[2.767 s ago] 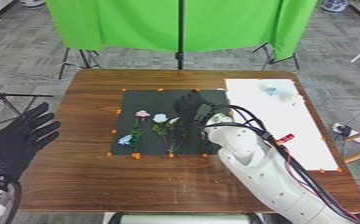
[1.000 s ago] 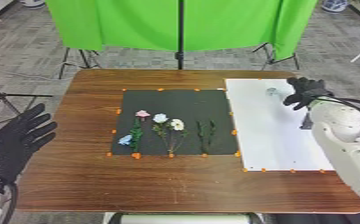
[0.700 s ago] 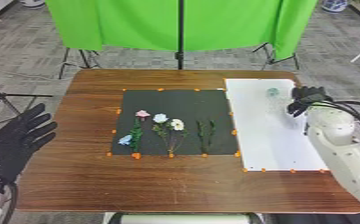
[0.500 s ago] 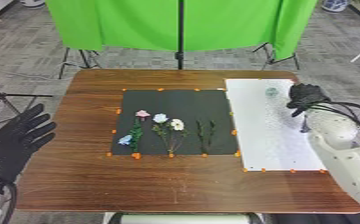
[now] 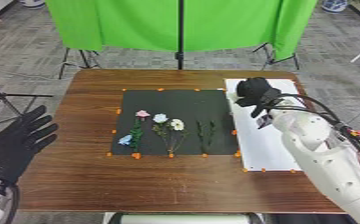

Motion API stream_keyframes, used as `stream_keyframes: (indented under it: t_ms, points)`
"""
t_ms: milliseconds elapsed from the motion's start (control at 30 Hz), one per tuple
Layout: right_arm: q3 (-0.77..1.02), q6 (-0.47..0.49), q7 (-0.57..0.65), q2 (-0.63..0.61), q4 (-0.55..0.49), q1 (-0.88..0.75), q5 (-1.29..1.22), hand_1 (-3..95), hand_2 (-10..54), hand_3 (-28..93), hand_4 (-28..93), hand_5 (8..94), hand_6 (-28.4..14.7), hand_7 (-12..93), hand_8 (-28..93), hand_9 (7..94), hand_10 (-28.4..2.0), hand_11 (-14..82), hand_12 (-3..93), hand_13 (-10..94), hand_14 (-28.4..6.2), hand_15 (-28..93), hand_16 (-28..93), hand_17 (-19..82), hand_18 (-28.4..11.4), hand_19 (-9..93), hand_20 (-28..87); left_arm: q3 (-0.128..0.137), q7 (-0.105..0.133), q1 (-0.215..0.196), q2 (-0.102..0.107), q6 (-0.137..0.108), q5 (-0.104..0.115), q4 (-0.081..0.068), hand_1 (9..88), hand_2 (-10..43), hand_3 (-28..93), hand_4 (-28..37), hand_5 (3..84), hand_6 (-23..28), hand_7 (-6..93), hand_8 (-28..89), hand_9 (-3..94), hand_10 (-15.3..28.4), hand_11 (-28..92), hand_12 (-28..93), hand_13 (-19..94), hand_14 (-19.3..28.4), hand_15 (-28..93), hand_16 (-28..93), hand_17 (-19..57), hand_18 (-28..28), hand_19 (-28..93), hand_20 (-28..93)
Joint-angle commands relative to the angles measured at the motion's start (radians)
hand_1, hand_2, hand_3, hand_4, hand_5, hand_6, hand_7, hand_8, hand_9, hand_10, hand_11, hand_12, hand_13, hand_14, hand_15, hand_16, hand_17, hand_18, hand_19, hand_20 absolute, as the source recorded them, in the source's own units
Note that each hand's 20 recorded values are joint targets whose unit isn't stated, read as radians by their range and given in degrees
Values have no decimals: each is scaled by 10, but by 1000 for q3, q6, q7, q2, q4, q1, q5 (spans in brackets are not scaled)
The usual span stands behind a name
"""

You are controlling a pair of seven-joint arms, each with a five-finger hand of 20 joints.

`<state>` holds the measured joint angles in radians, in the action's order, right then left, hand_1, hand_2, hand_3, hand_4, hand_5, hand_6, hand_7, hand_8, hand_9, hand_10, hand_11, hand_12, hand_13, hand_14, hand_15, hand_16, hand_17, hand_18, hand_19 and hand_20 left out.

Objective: Arrange flowers

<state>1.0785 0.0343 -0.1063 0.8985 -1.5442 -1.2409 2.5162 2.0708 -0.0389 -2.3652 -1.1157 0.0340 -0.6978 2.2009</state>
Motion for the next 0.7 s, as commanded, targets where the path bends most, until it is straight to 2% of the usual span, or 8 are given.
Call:
stream_keyframes:
  t_ms: [33,267,467,700]
  points:
    - [-104,20,-12,100,27,61,57,479,-78,835,-283,710,17,487,-139,865,-30,345,428,862,-12,575,285,381,-173,864,391,-8,-5,-5,4,-8,5,-4,251,-20,713,-283,278,29,236,-132,212,108,290,110,155,129,432,-49,-108,191,451,53]
    - [-123,9,4,93,42,69,67,480,-75,829,-283,708,18,489,-141,861,-32,340,431,856,-13,578,287,376,-171,863,391,-4,-2,-7,12,-10,10,-5,251,-21,714,-283,279,29,235,-132,212,107,291,111,155,130,434,-49,-108,191,450,53]
    - [-135,19,6,87,52,72,109,479,-72,821,-283,699,21,484,-143,851,-29,333,437,841,-13,583,288,365,-169,857,391,-8,-11,6,13,0,5,-11,251,-21,714,-283,279,29,235,-132,212,107,291,110,155,130,433,-49,-108,191,450,53]
    - [-133,7,-5,76,53,61,117,450,-76,803,-283,650,30,474,-149,823,-25,256,468,788,-14,595,277,327,-162,823,398,-1,-14,3,8,8,2,-10,252,-20,712,-283,279,29,234,-132,212,108,291,109,155,130,432,-49,-108,191,450,53]
